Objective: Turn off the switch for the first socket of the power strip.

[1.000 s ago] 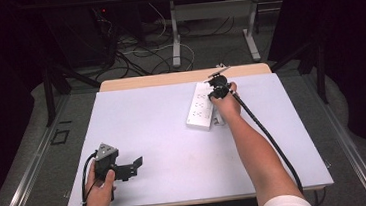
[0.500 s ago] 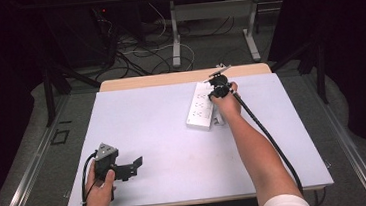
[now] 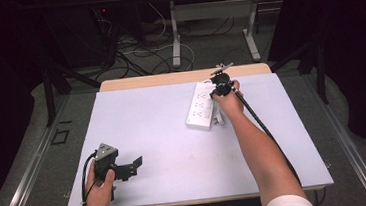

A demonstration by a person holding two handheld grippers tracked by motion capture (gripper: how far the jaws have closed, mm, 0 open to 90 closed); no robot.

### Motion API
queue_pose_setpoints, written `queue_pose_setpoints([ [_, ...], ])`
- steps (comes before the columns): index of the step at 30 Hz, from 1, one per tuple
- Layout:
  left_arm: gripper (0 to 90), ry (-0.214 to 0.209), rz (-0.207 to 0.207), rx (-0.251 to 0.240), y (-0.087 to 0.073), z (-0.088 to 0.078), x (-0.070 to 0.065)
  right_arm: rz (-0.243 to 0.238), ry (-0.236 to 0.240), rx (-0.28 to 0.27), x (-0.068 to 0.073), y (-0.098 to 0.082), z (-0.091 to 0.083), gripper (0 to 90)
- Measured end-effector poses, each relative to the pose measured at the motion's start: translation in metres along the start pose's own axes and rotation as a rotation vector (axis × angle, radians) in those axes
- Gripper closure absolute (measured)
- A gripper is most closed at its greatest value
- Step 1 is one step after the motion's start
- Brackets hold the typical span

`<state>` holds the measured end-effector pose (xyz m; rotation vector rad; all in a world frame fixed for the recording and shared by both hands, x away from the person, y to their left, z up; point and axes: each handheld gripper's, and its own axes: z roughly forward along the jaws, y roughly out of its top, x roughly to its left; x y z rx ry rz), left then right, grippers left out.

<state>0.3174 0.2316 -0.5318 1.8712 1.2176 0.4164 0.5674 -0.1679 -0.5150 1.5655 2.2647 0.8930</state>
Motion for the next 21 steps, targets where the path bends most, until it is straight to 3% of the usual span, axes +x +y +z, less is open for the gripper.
queue_pose_setpoints([
  [8,0.6,0.009,-0.004,-0.016,-0.001,0.002,-0.001,-0.023,-0.012,0.01,-0.005,0.002,-0.007,87.8],
  [21,0.6,0.002,-0.002,0.002,0.0,0.0,0.0,-0.031,-0.014,0.038,-0.006,0.005,-0.012,79.2],
])
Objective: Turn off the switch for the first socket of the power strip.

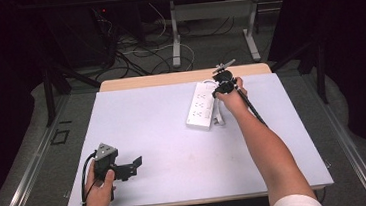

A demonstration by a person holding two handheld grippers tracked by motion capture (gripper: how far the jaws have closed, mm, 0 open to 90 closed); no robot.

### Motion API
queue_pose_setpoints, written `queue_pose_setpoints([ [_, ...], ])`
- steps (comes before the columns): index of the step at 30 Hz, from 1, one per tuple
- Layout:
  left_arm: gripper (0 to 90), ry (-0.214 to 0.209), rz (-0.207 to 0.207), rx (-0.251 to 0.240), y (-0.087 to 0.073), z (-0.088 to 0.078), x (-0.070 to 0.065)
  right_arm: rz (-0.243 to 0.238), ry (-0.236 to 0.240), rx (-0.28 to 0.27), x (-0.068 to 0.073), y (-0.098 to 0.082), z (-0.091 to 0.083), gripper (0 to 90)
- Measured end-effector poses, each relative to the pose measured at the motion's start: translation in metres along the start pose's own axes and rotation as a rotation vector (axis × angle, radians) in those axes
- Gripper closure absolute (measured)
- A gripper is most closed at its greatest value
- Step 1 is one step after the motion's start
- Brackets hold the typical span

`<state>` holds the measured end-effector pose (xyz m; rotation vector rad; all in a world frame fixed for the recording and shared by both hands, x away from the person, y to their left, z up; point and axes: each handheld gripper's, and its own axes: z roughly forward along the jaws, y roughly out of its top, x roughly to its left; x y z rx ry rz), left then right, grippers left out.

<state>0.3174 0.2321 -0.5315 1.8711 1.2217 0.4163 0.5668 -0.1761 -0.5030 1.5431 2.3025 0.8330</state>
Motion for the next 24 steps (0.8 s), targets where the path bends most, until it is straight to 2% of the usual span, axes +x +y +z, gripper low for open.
queue_pose_setpoints([
  [7,0.6,0.0,0.003,0.0,0.0,0.0,-0.001,-0.037,-0.026,0.037,0.001,0.0,-0.007,67.4],
  [8,0.6,0.0,0.003,0.0,0.0,0.0,-0.001,-0.033,-0.029,0.037,0.002,0.0,-0.009,65.4],
  [9,0.6,0.009,-0.001,-0.016,-0.001,0.002,-0.001,-0.052,-0.027,0.035,0.002,0.0,-0.01,63.8],
  [10,0.6,0.009,-0.001,-0.016,-0.001,0.002,-0.001,-0.052,-0.027,0.035,0.002,0.0,-0.01,63.8],
  [14,0.6,0.008,0.003,-0.007,0.0,0.001,-0.002,-0.069,-0.015,0.029,0.003,0.0,-0.019,54.5],
  [15,0.6,0.009,0.003,-0.007,0.0,0.001,-0.002,-0.049,-0.013,0.034,0.005,0.0,-0.022,52.6],
  [17,0.6,0.01,0.004,-0.007,0.0,0.001,-0.002,-0.06,-0.017,0.033,0.005,0.0,-0.026,49.5],
  [18,0.6,0.01,0.004,-0.007,0.0,0.001,-0.002,-0.078,-0.005,0.015,0.005,-0.001,-0.027,48.3],
  [20,0.6,0.012,0.002,-0.017,-0.001,0.001,-0.002,-0.076,-0.017,0.037,0.009,-0.002,-0.031,46.6],
  [22,0.6,0.013,0.002,-0.017,-0.001,0.001,-0.003,-0.092,-0.007,0.024,0.009,-0.003,-0.032,45.2],
  [24,0.6,0.015,0.004,-0.018,-0.001,0.001,-0.003,-0.127,-0.009,0.027,0.012,-0.004,-0.038,40.7],
])
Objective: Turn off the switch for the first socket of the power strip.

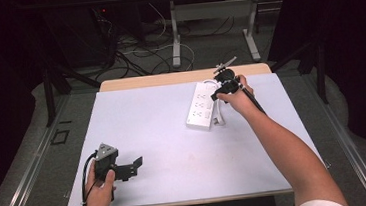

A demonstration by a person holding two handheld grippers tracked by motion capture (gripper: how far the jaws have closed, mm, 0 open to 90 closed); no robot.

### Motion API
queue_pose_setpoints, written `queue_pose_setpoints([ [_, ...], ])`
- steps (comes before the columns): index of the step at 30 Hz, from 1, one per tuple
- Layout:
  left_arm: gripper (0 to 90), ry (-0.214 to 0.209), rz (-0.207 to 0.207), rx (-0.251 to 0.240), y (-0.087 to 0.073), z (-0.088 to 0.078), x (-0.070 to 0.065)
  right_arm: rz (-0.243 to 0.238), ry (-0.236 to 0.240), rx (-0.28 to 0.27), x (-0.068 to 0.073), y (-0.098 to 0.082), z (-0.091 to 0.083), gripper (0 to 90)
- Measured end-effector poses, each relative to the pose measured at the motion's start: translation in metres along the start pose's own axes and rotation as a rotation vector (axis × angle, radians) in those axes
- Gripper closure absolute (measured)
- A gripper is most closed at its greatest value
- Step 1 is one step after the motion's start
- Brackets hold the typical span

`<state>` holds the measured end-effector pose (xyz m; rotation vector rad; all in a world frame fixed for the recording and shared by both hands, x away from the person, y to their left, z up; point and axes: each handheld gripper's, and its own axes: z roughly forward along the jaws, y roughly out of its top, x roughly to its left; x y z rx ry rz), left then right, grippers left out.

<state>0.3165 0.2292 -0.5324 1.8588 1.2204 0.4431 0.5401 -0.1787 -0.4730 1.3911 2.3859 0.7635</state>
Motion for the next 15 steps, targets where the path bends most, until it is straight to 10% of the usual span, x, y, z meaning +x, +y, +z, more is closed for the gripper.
queue_pose_setpoints([
  [15,0.6,-0.003,0.001,0.009,0.0,-0.001,-0.001,-0.052,0.006,0.014,0.016,-0.011,-0.023,35.0],
])
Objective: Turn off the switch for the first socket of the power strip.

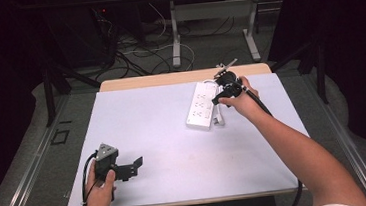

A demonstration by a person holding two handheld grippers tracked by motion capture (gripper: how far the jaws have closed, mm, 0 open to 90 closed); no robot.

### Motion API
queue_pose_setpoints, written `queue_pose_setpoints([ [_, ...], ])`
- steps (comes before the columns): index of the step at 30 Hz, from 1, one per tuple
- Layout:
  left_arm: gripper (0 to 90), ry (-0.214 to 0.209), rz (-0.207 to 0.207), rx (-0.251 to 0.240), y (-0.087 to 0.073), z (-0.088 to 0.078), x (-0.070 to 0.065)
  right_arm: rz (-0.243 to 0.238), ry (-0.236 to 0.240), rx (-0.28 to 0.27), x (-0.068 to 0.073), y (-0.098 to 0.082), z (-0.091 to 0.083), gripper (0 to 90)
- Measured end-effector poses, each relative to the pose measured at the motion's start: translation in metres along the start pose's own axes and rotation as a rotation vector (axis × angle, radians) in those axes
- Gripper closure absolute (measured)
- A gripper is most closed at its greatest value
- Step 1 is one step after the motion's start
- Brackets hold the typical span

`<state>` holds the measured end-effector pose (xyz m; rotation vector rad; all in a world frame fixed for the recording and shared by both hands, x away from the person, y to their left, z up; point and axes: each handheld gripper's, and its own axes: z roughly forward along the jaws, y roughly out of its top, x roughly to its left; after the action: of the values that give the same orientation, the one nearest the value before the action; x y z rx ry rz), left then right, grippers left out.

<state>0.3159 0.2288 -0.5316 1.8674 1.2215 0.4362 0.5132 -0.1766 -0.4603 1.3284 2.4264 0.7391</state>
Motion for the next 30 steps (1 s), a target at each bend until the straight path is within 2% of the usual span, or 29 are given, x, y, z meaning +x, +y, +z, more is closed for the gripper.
queue_pose_setpoints([
  [2,0.6,0.0,0.0,0.0,0.0,0.0,0.0,-0.005,0.004,0.008,0.001,-0.001,-0.001,34.9],
  [4,0.6,0.001,0.0,0.001,0.0,0.0,0.0,0.009,0.011,0.004,0.004,-0.004,-0.006,30.5],
  [8,0.6,0.005,-0.002,-0.007,0.0,0.001,-0.001,0.003,0.019,0.001,0.005,-0.007,-0.01,26.3],
  [9,0.6,0.005,-0.003,-0.007,0.0,0.001,-0.001,0.004,0.023,0.022,0.006,-0.008,-0.012,24.6],
  [13,0.6,0.006,-0.001,-0.003,0.0,0.0,0.0,0.013,0.041,-0.016,0.006,-0.015,-0.017,15.8],
  [14,0.6,0.006,-0.004,-0.002,0.0,0.0,0.0,0.013,0.041,-0.016,0.006,-0.015,-0.017,15.8],
  [15,0.6,0.01,-0.009,-0.01,0.0,0.001,0.0,0.039,0.046,-0.021,0.006,-0.018,-0.019,15.3],
  [19,0.6,0.008,-0.02,-0.003,0.0,0.001,0.0,0.044,0.049,-0.03,0.006,-0.023,-0.023,14.2],
  [20,0.6,0.013,-0.012,0.002,0.001,0.0,0.0,0.029,0.062,-0.04,0.006,-0.027,-0.025,9.4],
  [23,0.6,0.016,-0.013,-0.005,0.0,0.001,0.0,0.039,0.083,-0.061,0.009,-0.033,-0.028,0.0],
  [29,0.6,0.014,-0.017,-0.005,0.0,0.003,-0.001,0.023,0.071,-0.093,0.012,-0.043,-0.031,0.0],
  [30,0.6,0.014,-0.016,-0.005,0.0,0.003,-0.001,0.03,0.088,-0.096,0.014,-0.047,-0.03,0.0],
])
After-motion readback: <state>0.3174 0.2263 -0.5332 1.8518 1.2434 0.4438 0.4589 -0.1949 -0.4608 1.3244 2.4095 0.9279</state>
